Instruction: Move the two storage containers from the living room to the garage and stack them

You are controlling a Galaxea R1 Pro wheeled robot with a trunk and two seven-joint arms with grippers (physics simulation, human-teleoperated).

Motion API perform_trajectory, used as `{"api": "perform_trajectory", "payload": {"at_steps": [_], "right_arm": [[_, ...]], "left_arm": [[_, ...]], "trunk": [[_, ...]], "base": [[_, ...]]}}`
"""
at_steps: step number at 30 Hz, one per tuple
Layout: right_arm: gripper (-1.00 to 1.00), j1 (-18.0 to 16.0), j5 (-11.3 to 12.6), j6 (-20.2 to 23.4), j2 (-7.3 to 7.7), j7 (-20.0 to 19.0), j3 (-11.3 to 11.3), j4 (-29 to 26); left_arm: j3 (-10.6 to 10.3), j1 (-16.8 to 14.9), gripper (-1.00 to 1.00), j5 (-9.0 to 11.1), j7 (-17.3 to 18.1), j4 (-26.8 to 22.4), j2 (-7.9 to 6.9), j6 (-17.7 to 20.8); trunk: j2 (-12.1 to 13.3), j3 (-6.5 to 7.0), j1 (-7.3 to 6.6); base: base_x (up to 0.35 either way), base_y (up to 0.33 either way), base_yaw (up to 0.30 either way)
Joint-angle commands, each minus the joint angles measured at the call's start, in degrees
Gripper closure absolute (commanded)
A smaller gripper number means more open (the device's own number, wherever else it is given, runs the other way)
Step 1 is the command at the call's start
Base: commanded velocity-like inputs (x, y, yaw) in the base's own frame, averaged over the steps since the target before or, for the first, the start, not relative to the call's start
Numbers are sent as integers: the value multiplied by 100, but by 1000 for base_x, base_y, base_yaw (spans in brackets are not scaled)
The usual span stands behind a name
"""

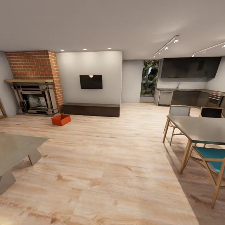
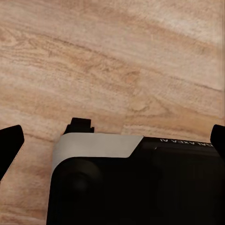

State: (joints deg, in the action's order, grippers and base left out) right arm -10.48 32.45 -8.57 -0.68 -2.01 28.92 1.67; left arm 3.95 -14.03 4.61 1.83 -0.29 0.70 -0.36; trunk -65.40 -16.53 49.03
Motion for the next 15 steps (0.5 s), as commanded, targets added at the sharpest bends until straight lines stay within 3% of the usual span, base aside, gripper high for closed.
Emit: {"api": "perform_trajectory", "payload": {"at_steps": [1, 15], "right_arm": [[-100, -7, 60, -31, -3, -22, 44, 18], [-100, -7, 60, -31, -2, -24, 44, 18]], "left_arm": [[35, -4, -100, 49, 19, 3, 0, -5], [35, -4, -100, 49, 19, 3, 0, -2]], "trunk": [[-3, -7, 4], [-3, -7, 4]], "base": [[327, 0, 0], [327, 0, 0]]}}
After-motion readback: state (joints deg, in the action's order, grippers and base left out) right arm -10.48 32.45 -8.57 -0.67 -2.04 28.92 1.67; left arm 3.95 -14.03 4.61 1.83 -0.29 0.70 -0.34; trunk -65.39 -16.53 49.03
